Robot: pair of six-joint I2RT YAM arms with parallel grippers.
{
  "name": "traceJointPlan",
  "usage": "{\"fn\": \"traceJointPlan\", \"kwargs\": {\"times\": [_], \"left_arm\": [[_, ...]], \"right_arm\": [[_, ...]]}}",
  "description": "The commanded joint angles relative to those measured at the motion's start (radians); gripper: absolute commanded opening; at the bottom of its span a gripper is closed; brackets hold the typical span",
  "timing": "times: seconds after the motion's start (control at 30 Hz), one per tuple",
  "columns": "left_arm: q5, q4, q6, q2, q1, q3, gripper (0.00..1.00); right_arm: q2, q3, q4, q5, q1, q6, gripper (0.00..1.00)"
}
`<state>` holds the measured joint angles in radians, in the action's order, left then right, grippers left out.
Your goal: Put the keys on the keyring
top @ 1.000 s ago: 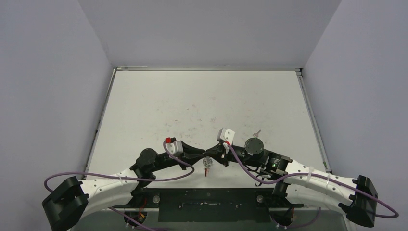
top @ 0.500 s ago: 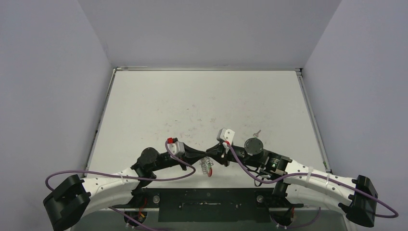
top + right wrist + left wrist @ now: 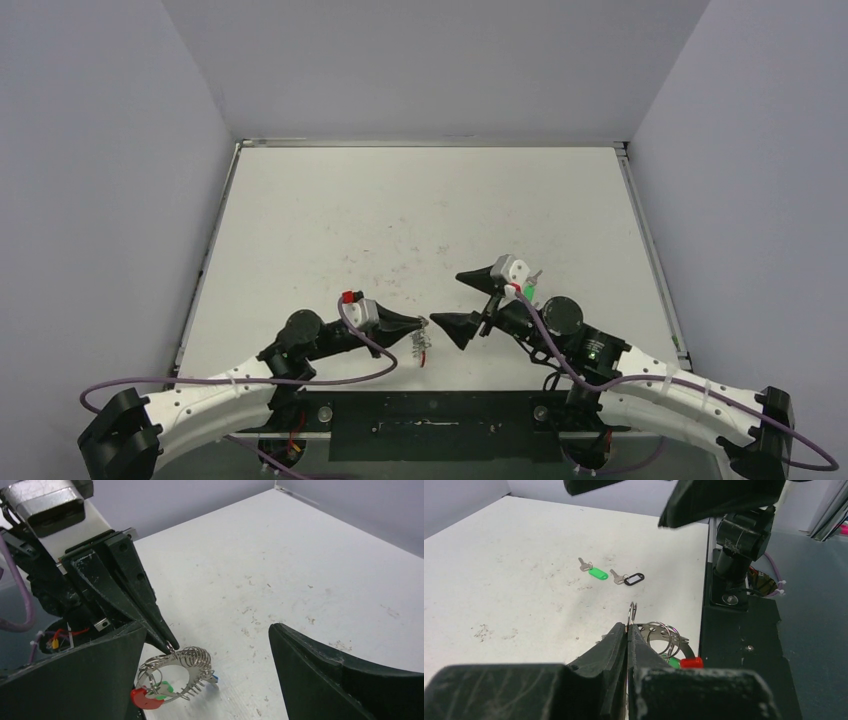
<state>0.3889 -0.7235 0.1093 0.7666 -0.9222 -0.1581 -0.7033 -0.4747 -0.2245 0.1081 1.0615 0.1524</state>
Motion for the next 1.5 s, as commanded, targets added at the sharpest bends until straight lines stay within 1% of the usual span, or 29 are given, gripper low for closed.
{"fn": "traceJointPlan", "kwargs": {"times": [0.0,0.13,0.27,0.33,0.4,0.47,0.53,0.67,0.9,1.03,1.17,1.2,1.23,1.33,1.4,1.47], "left_arm": [[-0.025,0.124,-0.070,-0.081,-0.005,-0.045,0.00],[-0.040,0.281,-0.171,-0.144,-0.004,-0.074,0.00],[-0.065,0.419,-0.224,-0.184,-0.003,-0.106,0.00],[-0.072,0.450,-0.227,-0.195,-0.003,-0.113,0.00],[-0.074,0.454,-0.221,-0.202,-0.003,-0.110,0.00],[-0.077,0.446,-0.200,-0.207,-0.003,-0.104,0.00],[-0.078,0.428,-0.182,-0.212,-0.003,-0.095,0.00],[-0.078,0.390,-0.159,-0.220,-0.003,-0.072,0.00],[-0.085,0.382,-0.145,-0.234,-0.003,-0.059,0.00],[-0.085,0.357,-0.135,-0.230,-0.003,-0.049,0.00],[-0.086,0.330,-0.118,-0.196,-0.003,-0.043,0.00],[-0.085,0.320,-0.116,-0.179,-0.003,-0.044,0.03],[-0.084,0.311,-0.091,-0.162,-0.003,-0.047,0.11],[-0.079,0.271,-0.041,-0.086,-0.004,-0.047,0.25],[-0.078,0.242,0.000,-0.038,-0.004,-0.047,0.32],[-0.078,0.212,0.045,0.011,-0.004,-0.047,0.35]], "right_arm": [[0.040,0.000,-0.018,-0.105,0.001,0.028,1.00],[0.045,-0.009,0.035,-0.157,-0.002,0.042,1.00],[0.019,-0.047,0.139,-0.275,-0.006,0.106,1.00],[-0.005,-0.074,0.215,-0.326,-0.014,0.134,1.00],[-0.041,-0.097,0.305,-0.386,-0.029,0.175,1.00],[-0.076,-0.119,0.372,-0.414,-0.064,0.212,1.00],[-0.108,-0.131,0.427,-0.403,-0.126,0.259,0.99],[-0.153,-0.124,0.487,-0.325,-0.281,0.337,0.96],[-0.213,-0.105,0.621,-0.295,-0.507,0.432,0.91],[-0.230,-0.068,0.630,-0.234,-0.587,0.457,0.90],[-0.233,-0.041,0.610,-0.162,-0.612,0.456,0.90],[-0.230,-0.036,0.602,-0.143,-0.613,0.452,0.91],[-0.230,-0.031,0.596,-0.131,-0.616,0.446,0.91],[-0.232,-0.027,0.580,-0.055,-0.616,0.426,0.92],[-0.234,-0.023,0.571,-0.010,-0.617,0.415,0.92],[-0.239,-0.020,0.564,0.036,-0.617,0.406,0.91]]}}
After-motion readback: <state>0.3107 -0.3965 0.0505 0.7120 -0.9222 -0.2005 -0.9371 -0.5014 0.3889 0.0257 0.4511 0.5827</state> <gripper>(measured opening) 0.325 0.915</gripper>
